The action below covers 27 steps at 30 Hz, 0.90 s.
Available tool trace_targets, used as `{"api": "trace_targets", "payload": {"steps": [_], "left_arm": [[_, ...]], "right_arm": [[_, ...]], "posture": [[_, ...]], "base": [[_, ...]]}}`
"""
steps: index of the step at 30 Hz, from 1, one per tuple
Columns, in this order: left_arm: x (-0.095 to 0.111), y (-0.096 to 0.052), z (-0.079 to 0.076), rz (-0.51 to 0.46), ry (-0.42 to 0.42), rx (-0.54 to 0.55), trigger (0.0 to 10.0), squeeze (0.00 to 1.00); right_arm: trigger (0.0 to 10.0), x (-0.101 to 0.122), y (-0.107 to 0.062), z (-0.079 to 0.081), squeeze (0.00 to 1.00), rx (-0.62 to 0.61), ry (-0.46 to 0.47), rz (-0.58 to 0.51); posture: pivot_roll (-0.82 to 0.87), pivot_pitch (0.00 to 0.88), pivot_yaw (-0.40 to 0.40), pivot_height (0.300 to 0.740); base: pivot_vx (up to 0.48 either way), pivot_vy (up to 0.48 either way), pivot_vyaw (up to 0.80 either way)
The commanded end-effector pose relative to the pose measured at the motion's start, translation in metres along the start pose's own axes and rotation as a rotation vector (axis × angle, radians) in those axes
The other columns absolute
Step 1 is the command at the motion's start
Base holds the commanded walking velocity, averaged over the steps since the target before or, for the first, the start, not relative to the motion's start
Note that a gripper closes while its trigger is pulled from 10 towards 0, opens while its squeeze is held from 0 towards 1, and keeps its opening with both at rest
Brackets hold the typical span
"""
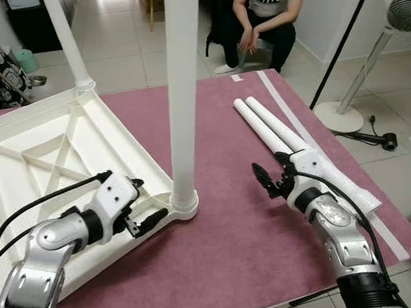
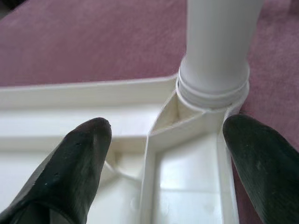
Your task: Building children table
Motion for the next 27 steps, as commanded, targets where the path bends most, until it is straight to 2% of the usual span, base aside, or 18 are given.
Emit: {"api": "trace_targets", "payload": {"steps": [1, 4, 8, 12, 15, 21, 27], "left_arm": [[0.002, -0.005, 0.011, -0.022, 0.009, 0.201, 10.0, 0.0], [0.001, -0.006, 0.008, -0.034, 0.014, 0.211, 10.0, 0.0], [-0.001, -0.006, 0.007, -0.037, 0.014, 0.227, 10.0, 0.0], [-0.002, -0.004, 0.0, -0.055, 0.002, 0.258, 10.0, 0.0], [-0.002, -0.004, 0.0, -0.055, 0.002, 0.258, 10.0, 0.0], [0.02, 0.006, -0.003, -0.153, -0.024, 0.257, 10.0, 0.0], [0.022, 0.012, -0.008, -0.156, -0.012, 0.223, 10.0, 0.0]], "right_arm": [[10.0, 0.007, 0.006, 0.007, 0.0, 0.023, -0.017, -0.033], [10.0, 0.015, 0.013, 0.016, 0.0, 0.064, -0.044, -0.068], [10.0, 0.017, 0.016, 0.02, 0.0, 0.076, -0.054, -0.081], [10.0, 0.029, 0.026, 0.039, 0.0, 0.159, -0.064, -0.131], [10.0, 0.029, 0.026, 0.039, 0.0, 0.159, -0.064, -0.131], [10.0, 0.028, 0.031, 0.048, 0.0, 0.203, -0.084, -0.137], [10.0, 0.032, 0.034, 0.049, 0.0, 0.209, -0.084, -0.154]], "posture": [[0.06, 0.0, 0.027, 0.74], [0.06, 0.0, 0.023, 0.74], [0.06, 0.0, 0.019, 0.74], [0.08, 0.0, -0.007, 0.74], [0.08, 0.0, -0.007, 0.74], [0.08, 0.0, -0.01, 0.74], [0.07, 0.0, 0.002, 0.74]], "base": [[0.0, 0.0, 0.0], [0.0, 0.0, 0.0], [0.0, 0.0, 0.0], [0.0, 0.0, 0.0], [0.0, 0.0, 0.0], [0.0, 0.0, 0.0], [0.0, 0.0, 0.0]]}}
Point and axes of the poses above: a point about 5 cm out from each wrist's last joint towards the gripper, its own y axis pointing out of the wrist towards the gripper, its own x axis along the axis of the wrist's last joint, z = x × y, the point moved 1 cm from there along y, pointing out of the wrist towards the gripper, and after that the axes turned 3 degrees about -y, right-handed, at the moved point
